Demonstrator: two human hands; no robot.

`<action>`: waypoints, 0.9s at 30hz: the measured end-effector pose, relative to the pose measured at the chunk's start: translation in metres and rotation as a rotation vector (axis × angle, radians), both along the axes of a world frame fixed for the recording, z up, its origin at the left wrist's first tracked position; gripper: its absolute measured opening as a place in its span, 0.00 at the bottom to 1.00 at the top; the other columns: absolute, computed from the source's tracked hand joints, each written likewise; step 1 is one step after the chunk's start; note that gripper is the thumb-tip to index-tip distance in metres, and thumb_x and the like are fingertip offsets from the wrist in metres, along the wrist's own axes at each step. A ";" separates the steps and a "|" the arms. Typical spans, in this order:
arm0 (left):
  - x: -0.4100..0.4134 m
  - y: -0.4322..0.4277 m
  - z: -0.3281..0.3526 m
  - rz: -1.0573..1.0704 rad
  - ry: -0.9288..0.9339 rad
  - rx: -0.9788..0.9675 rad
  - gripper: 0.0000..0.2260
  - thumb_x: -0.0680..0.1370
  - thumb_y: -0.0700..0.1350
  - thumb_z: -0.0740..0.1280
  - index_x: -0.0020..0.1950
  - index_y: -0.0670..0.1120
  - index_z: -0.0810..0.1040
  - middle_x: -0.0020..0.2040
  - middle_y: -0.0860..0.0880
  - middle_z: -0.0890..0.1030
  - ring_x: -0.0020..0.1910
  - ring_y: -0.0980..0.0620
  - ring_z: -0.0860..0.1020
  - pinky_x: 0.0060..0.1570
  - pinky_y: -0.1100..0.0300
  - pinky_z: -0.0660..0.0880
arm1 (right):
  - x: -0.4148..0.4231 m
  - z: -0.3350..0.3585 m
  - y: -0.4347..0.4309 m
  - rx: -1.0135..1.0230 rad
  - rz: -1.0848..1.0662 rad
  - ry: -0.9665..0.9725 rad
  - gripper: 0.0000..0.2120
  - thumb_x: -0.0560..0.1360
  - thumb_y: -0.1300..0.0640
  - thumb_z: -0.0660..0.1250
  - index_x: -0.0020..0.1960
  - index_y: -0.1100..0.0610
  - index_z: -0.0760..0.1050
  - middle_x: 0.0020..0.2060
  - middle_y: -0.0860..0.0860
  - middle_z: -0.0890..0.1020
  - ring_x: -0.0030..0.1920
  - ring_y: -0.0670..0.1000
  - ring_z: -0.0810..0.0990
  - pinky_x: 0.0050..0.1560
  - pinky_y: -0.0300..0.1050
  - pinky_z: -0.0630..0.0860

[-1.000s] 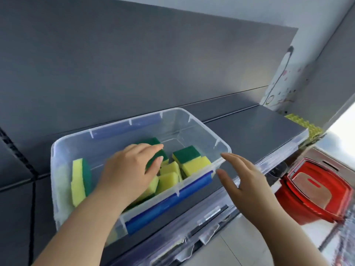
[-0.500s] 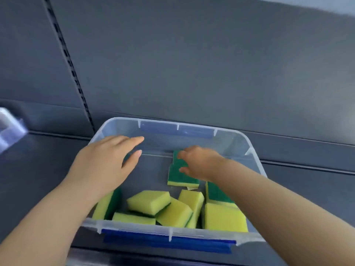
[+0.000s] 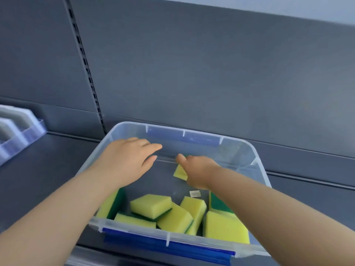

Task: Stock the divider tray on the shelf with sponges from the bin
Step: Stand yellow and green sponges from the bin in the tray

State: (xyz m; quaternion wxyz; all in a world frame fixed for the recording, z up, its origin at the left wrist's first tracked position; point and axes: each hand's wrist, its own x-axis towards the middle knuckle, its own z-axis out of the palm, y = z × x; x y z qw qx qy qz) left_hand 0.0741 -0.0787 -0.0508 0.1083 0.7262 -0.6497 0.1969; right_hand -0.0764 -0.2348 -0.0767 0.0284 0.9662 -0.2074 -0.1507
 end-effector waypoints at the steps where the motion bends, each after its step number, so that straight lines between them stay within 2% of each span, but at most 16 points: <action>1: 0.003 -0.008 0.002 -0.041 -0.013 0.067 0.12 0.77 0.49 0.63 0.59 0.54 0.78 0.45 0.56 0.82 0.43 0.51 0.80 0.34 0.57 0.74 | -0.006 0.007 -0.002 0.007 -0.045 -0.039 0.24 0.71 0.65 0.61 0.64 0.55 0.59 0.49 0.57 0.74 0.46 0.61 0.76 0.35 0.49 0.69; 3: 0.006 -0.028 0.003 -0.077 -0.039 0.236 0.15 0.80 0.52 0.56 0.66 0.57 0.71 0.55 0.57 0.79 0.54 0.52 0.76 0.46 0.57 0.73 | -0.023 0.019 -0.007 0.035 -0.143 -0.113 0.26 0.71 0.66 0.58 0.66 0.51 0.58 0.49 0.57 0.74 0.44 0.61 0.76 0.36 0.49 0.71; 5: 0.005 -0.049 0.001 -0.109 -0.112 0.380 0.16 0.81 0.52 0.52 0.68 0.57 0.67 0.59 0.56 0.76 0.58 0.52 0.73 0.51 0.56 0.72 | -0.041 0.028 -0.010 0.064 -0.234 -0.188 0.29 0.72 0.65 0.57 0.68 0.45 0.58 0.52 0.55 0.73 0.45 0.59 0.75 0.38 0.47 0.70; 8: -0.011 -0.084 -0.007 -0.231 -0.193 0.474 0.16 0.80 0.50 0.54 0.68 0.54 0.68 0.59 0.52 0.76 0.58 0.48 0.73 0.51 0.53 0.73 | -0.064 0.036 -0.006 0.097 -0.366 -0.284 0.26 0.73 0.64 0.57 0.67 0.44 0.61 0.54 0.53 0.73 0.42 0.57 0.73 0.38 0.46 0.71; 11: -0.035 -0.119 -0.021 -0.303 -0.185 0.573 0.18 0.80 0.49 0.55 0.70 0.53 0.66 0.59 0.48 0.74 0.58 0.45 0.73 0.47 0.54 0.72 | -0.077 0.036 0.003 0.126 -0.474 -0.373 0.25 0.73 0.62 0.60 0.67 0.45 0.62 0.56 0.53 0.74 0.40 0.56 0.75 0.39 0.48 0.75; 13: -0.048 -0.137 -0.032 -0.302 -0.167 0.635 0.18 0.80 0.52 0.55 0.70 0.50 0.64 0.59 0.45 0.72 0.58 0.43 0.73 0.43 0.53 0.69 | -0.083 0.032 0.009 0.140 -0.551 -0.416 0.25 0.73 0.62 0.61 0.67 0.47 0.62 0.58 0.52 0.73 0.42 0.56 0.76 0.41 0.49 0.76; 17: -0.054 -0.157 -0.059 -0.304 -0.168 0.738 0.23 0.80 0.57 0.55 0.73 0.51 0.57 0.66 0.44 0.65 0.63 0.41 0.68 0.53 0.47 0.71 | -0.088 0.021 0.016 0.147 -0.678 -0.456 0.19 0.75 0.61 0.61 0.64 0.51 0.64 0.59 0.53 0.72 0.46 0.55 0.75 0.44 0.47 0.74; 20: -0.050 -0.161 -0.069 -0.313 -0.211 0.733 0.26 0.79 0.56 0.59 0.74 0.53 0.55 0.69 0.45 0.61 0.65 0.41 0.65 0.58 0.46 0.70 | -0.089 0.017 0.019 0.146 -0.729 -0.469 0.15 0.76 0.58 0.62 0.61 0.53 0.66 0.59 0.53 0.73 0.45 0.53 0.72 0.44 0.43 0.70; 24: -0.051 -0.160 -0.072 -0.334 -0.251 0.739 0.26 0.79 0.46 0.59 0.74 0.59 0.53 0.69 0.44 0.59 0.61 0.40 0.66 0.53 0.48 0.73 | -0.089 0.015 0.016 0.118 -0.763 -0.458 0.14 0.75 0.53 0.65 0.57 0.56 0.67 0.56 0.53 0.74 0.49 0.55 0.74 0.45 0.44 0.69; 27: -0.052 -0.155 -0.064 -0.395 -0.286 0.777 0.29 0.77 0.38 0.58 0.73 0.60 0.54 0.64 0.42 0.61 0.48 0.41 0.71 0.39 0.51 0.73 | -0.086 0.017 0.013 0.095 -0.770 -0.421 0.13 0.74 0.51 0.66 0.50 0.55 0.64 0.49 0.53 0.75 0.43 0.53 0.71 0.41 0.43 0.66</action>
